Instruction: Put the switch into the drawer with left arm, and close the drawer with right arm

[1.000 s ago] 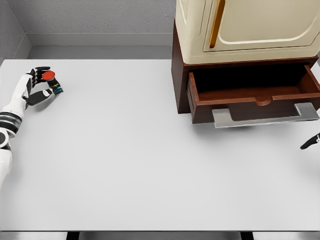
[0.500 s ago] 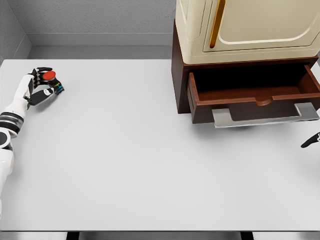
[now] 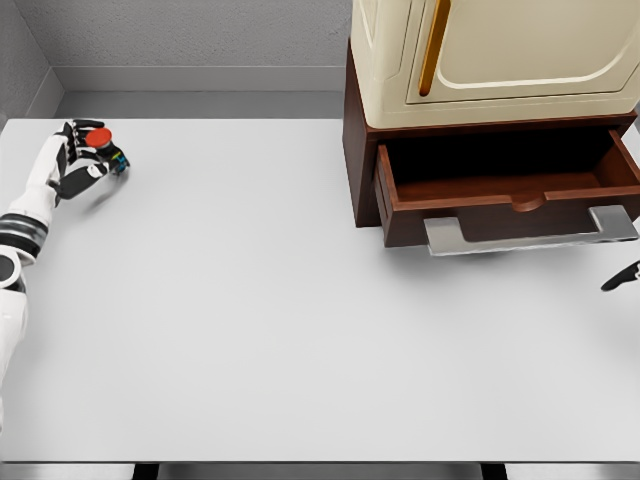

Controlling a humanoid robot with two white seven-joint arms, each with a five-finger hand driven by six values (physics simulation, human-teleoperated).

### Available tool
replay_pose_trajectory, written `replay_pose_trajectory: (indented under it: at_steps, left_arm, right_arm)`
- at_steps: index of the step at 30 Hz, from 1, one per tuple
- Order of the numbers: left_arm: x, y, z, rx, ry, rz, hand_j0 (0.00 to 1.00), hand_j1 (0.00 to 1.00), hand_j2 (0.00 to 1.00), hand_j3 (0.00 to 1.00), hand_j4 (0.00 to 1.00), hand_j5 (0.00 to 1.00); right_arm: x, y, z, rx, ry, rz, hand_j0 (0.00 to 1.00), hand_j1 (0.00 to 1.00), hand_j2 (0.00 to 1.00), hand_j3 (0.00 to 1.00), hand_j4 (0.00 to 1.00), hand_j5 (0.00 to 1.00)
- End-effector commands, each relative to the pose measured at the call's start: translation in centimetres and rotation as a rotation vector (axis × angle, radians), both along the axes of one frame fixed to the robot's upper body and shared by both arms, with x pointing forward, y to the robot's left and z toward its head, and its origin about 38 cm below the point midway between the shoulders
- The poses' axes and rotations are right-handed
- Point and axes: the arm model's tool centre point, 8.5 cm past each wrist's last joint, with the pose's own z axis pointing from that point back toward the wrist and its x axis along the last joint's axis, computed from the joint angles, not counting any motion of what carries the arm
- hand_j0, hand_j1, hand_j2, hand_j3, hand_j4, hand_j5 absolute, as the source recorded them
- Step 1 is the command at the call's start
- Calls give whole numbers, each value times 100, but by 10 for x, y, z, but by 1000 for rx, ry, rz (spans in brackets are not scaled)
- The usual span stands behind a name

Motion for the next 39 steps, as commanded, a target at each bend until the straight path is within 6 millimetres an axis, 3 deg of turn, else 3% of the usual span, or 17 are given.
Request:
replay_pose_trajectory:
  at_steps: [1, 11, 20, 39]
  left_arm:
    - [3, -4, 7, -4, -25, -10, 41, 41, 41, 41, 41, 41]
    - [12, -27, 31, -5, -113, -77, 40, 40, 40, 40, 40, 40]
    - [7, -50, 33, -20, -158, -129, 39, 39, 39, 39, 39, 39]
    - [-10, -102, 45, -60, -268, -243, 38, 38, 38, 38, 38, 38]
  right_arm:
    - [0, 0, 1, 6, 0, -2, 71, 71, 71, 71, 71, 71]
    - [0, 0, 0, 7, 0, -3, 70, 70, 70, 70, 70, 70]
    - [1, -5, 12, -1, -34, -17, 70, 70, 70, 70, 70, 70]
    - [1, -3, 8, 4, -23, -13, 71, 71, 71, 71, 71, 71]
